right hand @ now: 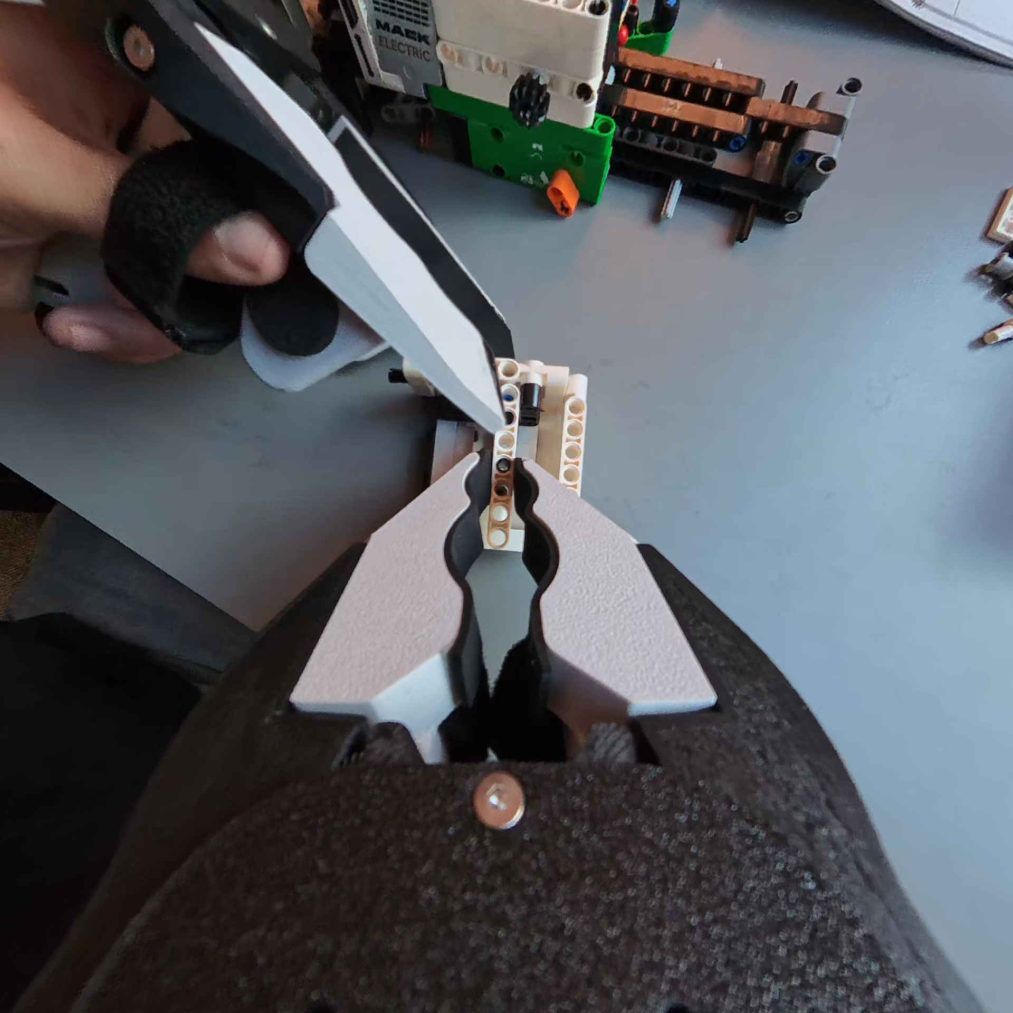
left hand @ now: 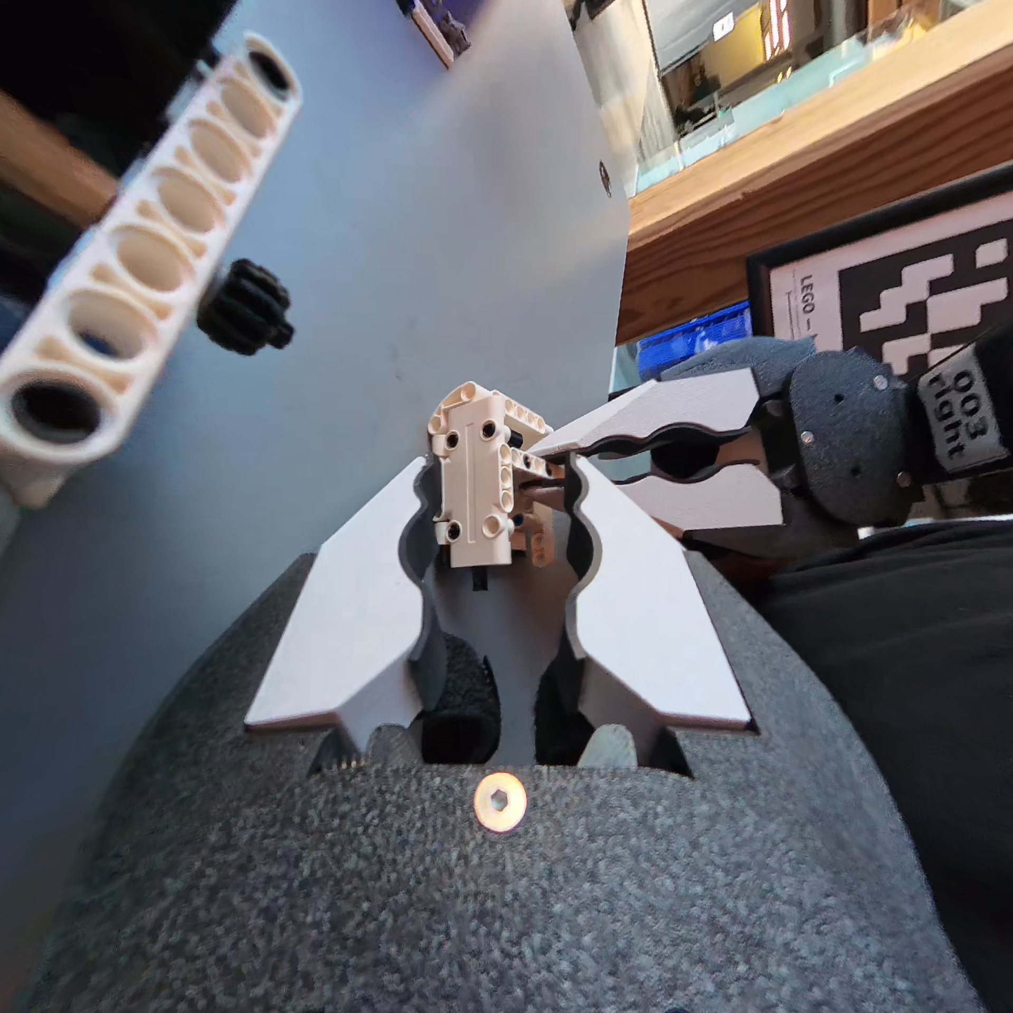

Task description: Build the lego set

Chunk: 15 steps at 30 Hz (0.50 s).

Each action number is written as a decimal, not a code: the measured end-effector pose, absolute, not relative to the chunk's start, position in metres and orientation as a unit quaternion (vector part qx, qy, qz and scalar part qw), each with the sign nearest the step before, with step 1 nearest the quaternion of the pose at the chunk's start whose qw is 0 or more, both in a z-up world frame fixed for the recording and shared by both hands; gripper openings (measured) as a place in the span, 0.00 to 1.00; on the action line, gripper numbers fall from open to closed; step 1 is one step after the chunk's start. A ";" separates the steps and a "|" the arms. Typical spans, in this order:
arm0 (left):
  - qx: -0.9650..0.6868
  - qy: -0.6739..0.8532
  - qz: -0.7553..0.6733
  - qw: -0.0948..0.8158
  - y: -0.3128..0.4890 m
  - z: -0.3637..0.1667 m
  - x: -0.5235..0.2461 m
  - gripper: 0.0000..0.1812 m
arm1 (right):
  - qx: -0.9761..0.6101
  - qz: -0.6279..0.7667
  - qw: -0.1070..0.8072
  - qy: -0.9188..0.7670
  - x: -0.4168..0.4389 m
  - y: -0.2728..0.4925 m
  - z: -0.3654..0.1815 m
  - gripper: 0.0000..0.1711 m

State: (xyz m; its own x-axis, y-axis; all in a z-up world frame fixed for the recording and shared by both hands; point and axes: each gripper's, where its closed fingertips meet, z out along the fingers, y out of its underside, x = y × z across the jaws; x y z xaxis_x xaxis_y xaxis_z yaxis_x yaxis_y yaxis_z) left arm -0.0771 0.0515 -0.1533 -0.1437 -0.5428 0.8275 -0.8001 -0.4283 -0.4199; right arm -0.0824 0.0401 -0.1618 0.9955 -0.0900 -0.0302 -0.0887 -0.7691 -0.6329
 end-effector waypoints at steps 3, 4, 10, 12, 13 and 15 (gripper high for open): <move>0.660 -0.497 0.552 0.111 0.054 -0.155 -0.076 0.20 | -0.939 0.004 0.342 0.050 -0.082 0.040 -0.162 0.04; 0.666 -0.489 0.553 0.109 0.054 -0.155 -0.076 0.21 | -0.938 0.005 0.343 0.050 -0.082 0.040 -0.162 0.04; 0.673 -0.525 0.518 0.057 0.055 -0.160 -0.075 0.16 | -0.935 0.011 0.350 0.055 -0.082 0.041 -0.162 0.04; 0.673 -0.535 0.508 0.047 0.055 -0.161 -0.075 0.16 | -0.933 0.017 0.355 0.056 -0.082 0.041 -0.162 0.04; 0.671 -0.544 0.502 0.038 0.056 -0.162 -0.075 0.14 | -0.933 0.022 0.355 0.058 -0.082 0.041 -0.163 0.04; 0.667 -0.553 0.497 0.030 0.056 -0.162 -0.075 0.14 | -0.931 0.024 0.361 0.057 -0.082 0.041 -0.163 0.04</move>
